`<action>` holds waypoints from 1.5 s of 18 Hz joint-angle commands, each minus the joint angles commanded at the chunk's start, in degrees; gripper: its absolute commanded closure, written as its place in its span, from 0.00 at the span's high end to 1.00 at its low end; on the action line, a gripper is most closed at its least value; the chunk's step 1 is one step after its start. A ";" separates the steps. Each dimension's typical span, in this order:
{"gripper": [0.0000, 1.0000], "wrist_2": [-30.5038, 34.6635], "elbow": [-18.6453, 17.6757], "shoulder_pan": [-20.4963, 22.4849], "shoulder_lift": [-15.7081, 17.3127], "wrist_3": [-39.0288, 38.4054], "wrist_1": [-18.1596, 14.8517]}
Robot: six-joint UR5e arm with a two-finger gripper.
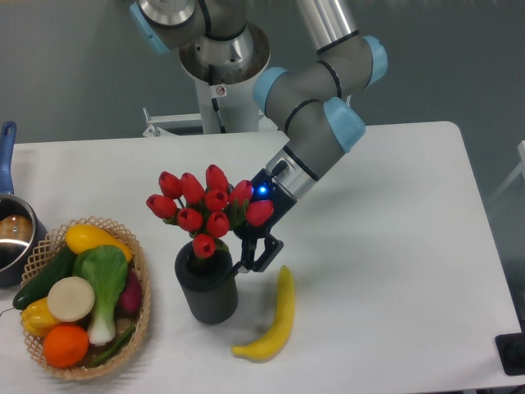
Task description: Insert the flowers into the vase
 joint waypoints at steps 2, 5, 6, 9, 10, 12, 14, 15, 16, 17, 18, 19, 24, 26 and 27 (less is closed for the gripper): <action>1.00 0.09 0.00 0.18 0.00 -0.36 -0.09; 1.00 0.18 0.61 -0.09 0.27 -2.54 -0.09; 1.00 0.27 0.96 -0.09 0.18 -3.42 -0.09; 1.00 0.18 1.06 0.09 0.18 -3.96 -0.09; 1.00 0.27 1.06 0.26 0.26 -3.87 -0.17; 1.00 0.27 0.88 0.70 0.26 -3.87 -0.09; 1.00 0.36 1.23 0.88 0.53 -4.13 -0.26; 1.00 0.88 1.14 1.23 0.88 -3.96 -0.26; 1.00 2.97 1.06 1.40 1.49 -3.79 -0.26; 1.00 6.04 0.88 1.58 2.63 -3.70 -0.35; 1.00 9.64 0.97 1.67 3.86 -3.70 -0.35; 1.00 12.72 1.14 1.76 5.09 -3.78 -0.44; 1.00 21.25 1.93 4.39 11.50 -4.05 -0.53; 1.00 24.95 3.77 5.01 13.62 -3.96 -1.40; 1.00 26.79 4.39 5.18 14.49 -3.70 -2.19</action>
